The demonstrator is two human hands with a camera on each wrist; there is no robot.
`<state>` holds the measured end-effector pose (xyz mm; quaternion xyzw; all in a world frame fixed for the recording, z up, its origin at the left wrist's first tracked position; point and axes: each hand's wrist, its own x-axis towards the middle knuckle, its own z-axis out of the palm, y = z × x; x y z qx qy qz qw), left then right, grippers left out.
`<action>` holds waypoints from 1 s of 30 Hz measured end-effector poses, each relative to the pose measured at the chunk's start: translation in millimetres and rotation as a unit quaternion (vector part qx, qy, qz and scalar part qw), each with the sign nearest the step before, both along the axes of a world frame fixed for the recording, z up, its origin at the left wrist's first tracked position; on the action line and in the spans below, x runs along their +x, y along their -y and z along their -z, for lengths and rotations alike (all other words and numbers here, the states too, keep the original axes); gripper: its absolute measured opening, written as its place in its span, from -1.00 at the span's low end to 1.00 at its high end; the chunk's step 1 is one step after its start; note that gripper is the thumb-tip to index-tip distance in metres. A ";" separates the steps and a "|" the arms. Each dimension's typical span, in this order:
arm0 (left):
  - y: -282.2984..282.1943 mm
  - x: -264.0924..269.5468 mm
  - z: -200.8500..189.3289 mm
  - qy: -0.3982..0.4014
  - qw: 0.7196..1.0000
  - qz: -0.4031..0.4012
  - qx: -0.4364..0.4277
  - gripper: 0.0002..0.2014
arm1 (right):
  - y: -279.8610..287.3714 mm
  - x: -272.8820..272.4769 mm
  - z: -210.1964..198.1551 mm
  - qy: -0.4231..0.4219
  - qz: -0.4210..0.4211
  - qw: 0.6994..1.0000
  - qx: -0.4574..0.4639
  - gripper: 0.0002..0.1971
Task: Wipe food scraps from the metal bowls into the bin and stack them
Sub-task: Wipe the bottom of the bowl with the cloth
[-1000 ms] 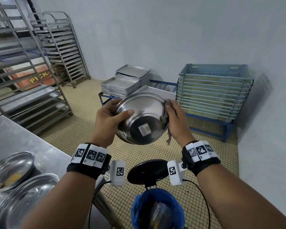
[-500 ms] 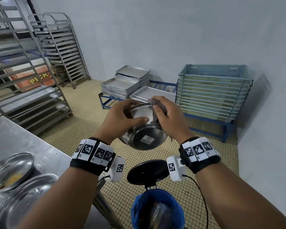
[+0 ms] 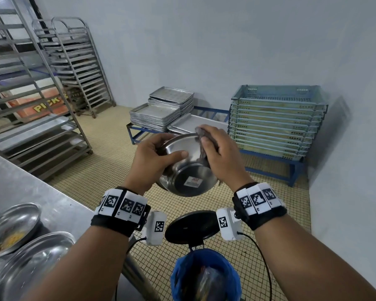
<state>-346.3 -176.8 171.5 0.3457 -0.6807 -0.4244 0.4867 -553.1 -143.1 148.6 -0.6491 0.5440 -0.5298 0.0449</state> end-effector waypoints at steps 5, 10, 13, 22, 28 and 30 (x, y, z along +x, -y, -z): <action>4.8 8.5 -1.7 -0.057 0.998 -0.009 0.026 -0.40 | -5.8 -9.7 20.0 0.158 0.003 0.985 0.073 -0.68; 1.1 0.2 6.2 -0.030 0.999 0.010 0.021 -0.52 | 0.0 4.8 -4.5 -0.003 -0.010 1.000 0.002 -0.70; 0.8 -1.6 7.3 -0.076 0.996 0.001 0.035 -0.55 | 0.3 5.1 -6.2 0.030 -0.021 0.999 -0.014 -0.70; 0.3 11.1 7.6 -0.025 0.999 -0.021 0.013 -0.73 | -0.2 -12.7 12.8 0.223 -0.030 0.973 0.047 -0.80; 3.0 0.4 -3.7 0.120 0.993 0.009 -0.021 -0.35 | -4.8 -12.3 -5.7 0.067 -0.054 0.996 0.033 -0.78; -0.4 -5.7 -4.4 0.100 0.995 0.003 -0.017 -0.30 | -7.3 -13.8 -5.7 0.063 -0.061 0.996 0.019 -0.78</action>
